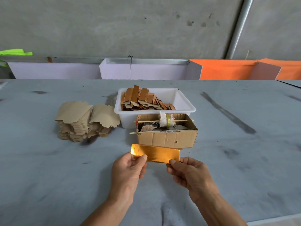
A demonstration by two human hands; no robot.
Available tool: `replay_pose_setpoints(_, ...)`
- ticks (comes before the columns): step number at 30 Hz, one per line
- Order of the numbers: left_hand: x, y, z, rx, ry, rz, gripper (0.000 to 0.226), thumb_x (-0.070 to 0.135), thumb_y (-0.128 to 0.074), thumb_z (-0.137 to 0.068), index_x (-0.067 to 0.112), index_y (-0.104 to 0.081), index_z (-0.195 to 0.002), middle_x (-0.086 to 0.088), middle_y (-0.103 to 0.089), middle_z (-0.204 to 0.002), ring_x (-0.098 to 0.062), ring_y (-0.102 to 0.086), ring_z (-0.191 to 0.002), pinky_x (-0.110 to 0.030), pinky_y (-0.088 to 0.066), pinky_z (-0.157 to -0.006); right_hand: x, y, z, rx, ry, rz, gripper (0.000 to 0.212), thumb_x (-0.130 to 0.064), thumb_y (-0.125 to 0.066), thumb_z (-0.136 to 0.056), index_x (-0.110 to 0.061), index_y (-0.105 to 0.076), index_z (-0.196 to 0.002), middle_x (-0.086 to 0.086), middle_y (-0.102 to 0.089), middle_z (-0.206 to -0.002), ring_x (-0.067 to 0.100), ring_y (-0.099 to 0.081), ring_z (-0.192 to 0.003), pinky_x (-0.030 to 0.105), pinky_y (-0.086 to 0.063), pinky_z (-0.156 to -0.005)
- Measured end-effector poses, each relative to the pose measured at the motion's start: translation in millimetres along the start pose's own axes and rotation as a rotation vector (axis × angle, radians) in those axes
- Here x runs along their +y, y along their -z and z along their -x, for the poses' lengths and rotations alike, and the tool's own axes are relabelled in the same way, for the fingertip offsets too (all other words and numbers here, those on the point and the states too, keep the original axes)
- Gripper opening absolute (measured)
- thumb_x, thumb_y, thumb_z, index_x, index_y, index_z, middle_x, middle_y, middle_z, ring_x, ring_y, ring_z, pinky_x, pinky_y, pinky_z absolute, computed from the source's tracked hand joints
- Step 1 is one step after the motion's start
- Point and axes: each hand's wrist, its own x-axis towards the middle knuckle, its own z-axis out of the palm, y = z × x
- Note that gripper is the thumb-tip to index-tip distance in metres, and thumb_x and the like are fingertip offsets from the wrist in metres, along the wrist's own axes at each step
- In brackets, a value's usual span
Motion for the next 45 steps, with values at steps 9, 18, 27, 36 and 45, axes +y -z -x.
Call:
replay_pose_setpoints(9,-3.0,-9.5,4.5,0.093,-0.018,0.183,0.013,-0.004,-0.065,-0.082,0.002,-0.062,-0.070,-0.005,-0.066,-0.053,-0.013,-0.061,-0.048,-0.021,-0.054,-0.051,6.1,-13.0,2.6,0.158,0.214,-0.051,0.030,0.003,-0.071,-0.077,-0.016,-0.057,-0.097,0.000,-0.060,-0.053,0.008,-0.061,-0.049,0.024,-0.041,-0.053)
replay_pose_setpoints(18,-4.5,-23.7,6.8,0.097,0.171,0.420,0.030,-0.009,-0.067,-0.077,0.003,-0.054,-0.101,-0.010,-0.065,-0.066,-0.016,-0.059,-0.050,-0.023,-0.054,-0.051,9.8,-13.0,0.4,0.189,0.333,0.046,0.061,-0.002,-0.073,-0.078,-0.022,-0.043,-0.128,0.012,-0.062,-0.065,0.004,-0.062,-0.054,0.025,-0.045,-0.066)
replay_pose_setpoints(27,-6.1,-29.2,6.4,0.097,0.118,0.352,0.027,-0.011,-0.074,-0.066,0.000,-0.060,-0.086,-0.008,-0.070,-0.061,-0.016,-0.064,-0.051,-0.022,-0.053,-0.049,15.4,-16.1,1.0,0.105,0.252,-0.129,0.058,-0.004,-0.075,-0.075,-0.020,-0.044,-0.122,0.001,-0.064,-0.059,0.013,-0.066,-0.064,0.026,-0.044,-0.062)
replay_pose_setpoints(36,-6.6,-26.2,8.7,0.010,0.054,0.301,0.014,-0.003,-0.074,-0.069,0.000,-0.065,-0.080,-0.013,-0.070,-0.064,-0.018,-0.067,-0.054,-0.020,-0.051,-0.048,22.2,-18.1,1.7,-0.009,0.119,-0.282,0.032,-0.015,-0.077,-0.056,-0.007,-0.064,-0.084,0.006,-0.067,-0.069,0.015,-0.064,-0.066,0.028,-0.041,-0.065)
replay_pose_setpoints(45,-3.2,-14.1,2.9,-0.188,0.129,0.378,0.028,0.028,-0.062,-0.074,0.001,-0.069,-0.078,-0.024,-0.071,-0.080,-0.030,-0.071,-0.068,-0.025,-0.053,-0.049,23.3,-4.8,-6.2,-0.059,0.112,-0.334,0.009,-0.014,-0.070,-0.068,-0.011,-0.066,-0.076,0.007,-0.068,-0.068,0.010,-0.064,-0.060,0.025,-0.044,-0.059)
